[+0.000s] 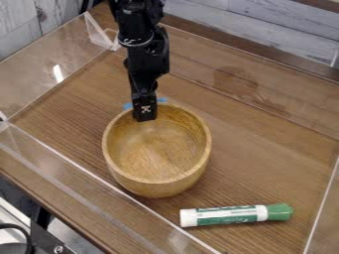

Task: Put the blue block in the brown bowl

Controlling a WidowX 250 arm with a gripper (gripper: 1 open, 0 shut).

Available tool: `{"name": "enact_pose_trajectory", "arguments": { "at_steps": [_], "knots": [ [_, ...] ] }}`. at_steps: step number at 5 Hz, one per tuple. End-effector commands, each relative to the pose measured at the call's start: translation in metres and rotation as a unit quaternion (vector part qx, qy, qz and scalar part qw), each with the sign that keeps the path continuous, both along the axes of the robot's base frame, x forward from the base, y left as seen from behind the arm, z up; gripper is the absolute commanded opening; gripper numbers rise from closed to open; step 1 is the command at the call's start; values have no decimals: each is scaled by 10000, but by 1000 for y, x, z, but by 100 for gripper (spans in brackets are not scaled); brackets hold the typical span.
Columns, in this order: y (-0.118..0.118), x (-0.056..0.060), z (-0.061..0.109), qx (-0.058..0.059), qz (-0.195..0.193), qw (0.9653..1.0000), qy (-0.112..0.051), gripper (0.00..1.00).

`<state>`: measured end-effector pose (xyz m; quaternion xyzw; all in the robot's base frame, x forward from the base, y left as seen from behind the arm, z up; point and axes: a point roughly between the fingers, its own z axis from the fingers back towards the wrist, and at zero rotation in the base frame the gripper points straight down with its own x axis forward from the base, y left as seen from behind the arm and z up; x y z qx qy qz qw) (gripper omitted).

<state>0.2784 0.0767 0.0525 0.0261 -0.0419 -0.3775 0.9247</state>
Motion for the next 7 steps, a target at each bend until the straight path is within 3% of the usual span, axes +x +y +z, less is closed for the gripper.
{"name": "enact_pose_trajectory", "arguments": {
  "at_steps": [1,7],
  "knots": [
    [3,9,15,56,-24,9995,-312,100],
    [-8,10,-3,-113,-228,9996,-148,100]
  ]
}}
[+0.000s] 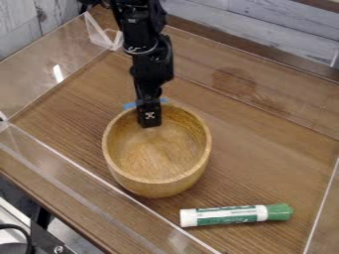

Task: Put the blue block in the brown bowl

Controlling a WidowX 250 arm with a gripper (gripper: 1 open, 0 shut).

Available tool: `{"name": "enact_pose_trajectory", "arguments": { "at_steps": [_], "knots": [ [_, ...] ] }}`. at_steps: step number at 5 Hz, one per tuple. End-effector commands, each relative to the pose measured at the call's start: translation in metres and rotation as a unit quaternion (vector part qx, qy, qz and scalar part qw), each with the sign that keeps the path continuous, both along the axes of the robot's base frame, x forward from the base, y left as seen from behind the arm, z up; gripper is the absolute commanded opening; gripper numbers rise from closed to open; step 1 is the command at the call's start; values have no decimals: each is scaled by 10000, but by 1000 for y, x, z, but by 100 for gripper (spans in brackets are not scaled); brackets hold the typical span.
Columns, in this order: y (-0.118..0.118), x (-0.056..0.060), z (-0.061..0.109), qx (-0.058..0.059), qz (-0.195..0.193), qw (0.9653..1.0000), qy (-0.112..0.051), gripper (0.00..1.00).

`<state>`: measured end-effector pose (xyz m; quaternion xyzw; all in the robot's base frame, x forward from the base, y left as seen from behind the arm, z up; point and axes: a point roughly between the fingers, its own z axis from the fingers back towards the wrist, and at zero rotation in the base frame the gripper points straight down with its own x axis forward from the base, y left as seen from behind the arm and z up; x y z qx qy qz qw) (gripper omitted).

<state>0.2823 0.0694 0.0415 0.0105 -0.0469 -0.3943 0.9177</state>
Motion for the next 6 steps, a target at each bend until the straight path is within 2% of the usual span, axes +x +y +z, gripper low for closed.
{"name": "enact_pose_trajectory", "arguments": {
  "at_steps": [1,6],
  "knots": [
    [-4,5,7,14,-79,9999,-145,100],
    [-17,0,11,-118,-328,9994,-83,100]
  ]
}}
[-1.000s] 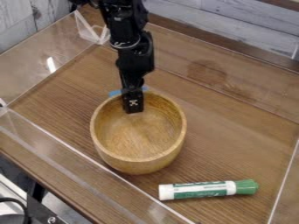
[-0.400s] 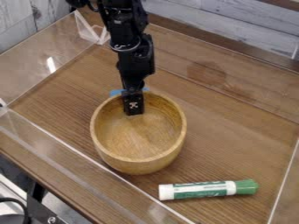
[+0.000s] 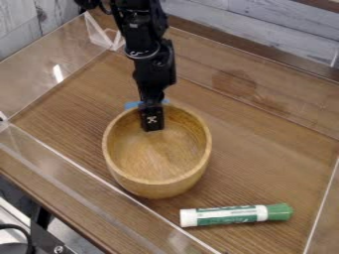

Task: Put the blue block in the brown bowl

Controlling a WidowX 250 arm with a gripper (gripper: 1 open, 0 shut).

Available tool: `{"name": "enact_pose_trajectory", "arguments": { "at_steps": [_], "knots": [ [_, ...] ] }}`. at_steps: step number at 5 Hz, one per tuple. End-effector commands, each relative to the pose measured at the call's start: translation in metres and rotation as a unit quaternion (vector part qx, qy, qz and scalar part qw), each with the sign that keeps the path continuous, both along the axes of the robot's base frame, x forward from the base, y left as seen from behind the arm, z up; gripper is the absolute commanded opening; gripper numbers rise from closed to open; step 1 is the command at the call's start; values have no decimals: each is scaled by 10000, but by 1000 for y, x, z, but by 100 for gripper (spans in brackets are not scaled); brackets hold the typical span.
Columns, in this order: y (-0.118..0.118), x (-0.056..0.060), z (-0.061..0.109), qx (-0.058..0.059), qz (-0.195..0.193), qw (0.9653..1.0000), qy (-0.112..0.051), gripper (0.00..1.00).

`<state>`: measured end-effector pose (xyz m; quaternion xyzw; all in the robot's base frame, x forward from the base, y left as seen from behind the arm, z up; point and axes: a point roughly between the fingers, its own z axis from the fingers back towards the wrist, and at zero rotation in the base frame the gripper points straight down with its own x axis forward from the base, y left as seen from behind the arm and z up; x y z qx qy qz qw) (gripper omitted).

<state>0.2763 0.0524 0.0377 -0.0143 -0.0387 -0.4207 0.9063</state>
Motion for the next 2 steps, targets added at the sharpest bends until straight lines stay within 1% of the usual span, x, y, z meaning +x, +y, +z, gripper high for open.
{"name": "enact_pose_trajectory", "arguments": {
  "at_steps": [1,2],
  "knots": [
    [-3,5,15,33,-73,9997,-244,100],
    [-5,5,16,10,-118,9997,-234,100]
  ]
}}
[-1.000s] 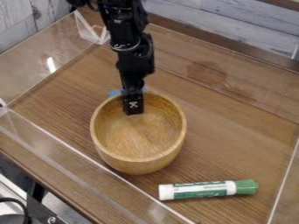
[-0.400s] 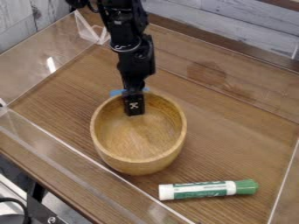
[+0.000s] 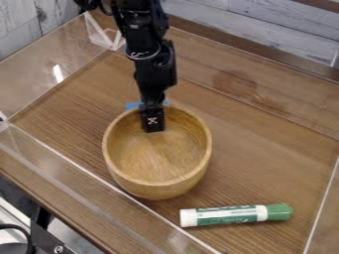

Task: Put the blue block in the brown bowl

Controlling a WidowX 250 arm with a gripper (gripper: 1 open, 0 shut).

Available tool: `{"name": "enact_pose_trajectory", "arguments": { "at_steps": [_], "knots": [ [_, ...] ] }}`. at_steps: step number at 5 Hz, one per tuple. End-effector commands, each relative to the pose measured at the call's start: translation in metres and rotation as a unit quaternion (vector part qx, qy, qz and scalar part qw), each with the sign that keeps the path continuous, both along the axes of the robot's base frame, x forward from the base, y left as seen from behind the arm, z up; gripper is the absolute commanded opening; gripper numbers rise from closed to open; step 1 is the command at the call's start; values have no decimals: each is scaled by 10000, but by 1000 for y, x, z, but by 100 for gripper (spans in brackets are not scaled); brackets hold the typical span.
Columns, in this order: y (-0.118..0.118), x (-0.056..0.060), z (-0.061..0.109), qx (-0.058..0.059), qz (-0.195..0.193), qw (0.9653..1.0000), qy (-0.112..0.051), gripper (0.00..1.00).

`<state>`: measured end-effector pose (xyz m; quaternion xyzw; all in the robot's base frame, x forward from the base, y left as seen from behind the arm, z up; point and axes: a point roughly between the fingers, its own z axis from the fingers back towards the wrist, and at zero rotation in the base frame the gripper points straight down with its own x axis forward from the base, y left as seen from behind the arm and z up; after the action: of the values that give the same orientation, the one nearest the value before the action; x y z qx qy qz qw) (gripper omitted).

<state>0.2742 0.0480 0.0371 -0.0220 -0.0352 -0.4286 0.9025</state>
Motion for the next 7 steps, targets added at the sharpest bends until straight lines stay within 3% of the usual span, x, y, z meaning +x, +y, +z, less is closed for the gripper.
{"name": "enact_pose_trajectory", "arguments": {
  "at_steps": [1,4,5,7],
  "knots": [
    [-3,7,17,42,-77,9996,-286,100],
    [-7,8,21,34,-208,9994,-280,100],
    [-8,9,18,44,-265,9992,-288,0],
    [-11,10,13,61,-434,9986,-298,0]
  ]
}}
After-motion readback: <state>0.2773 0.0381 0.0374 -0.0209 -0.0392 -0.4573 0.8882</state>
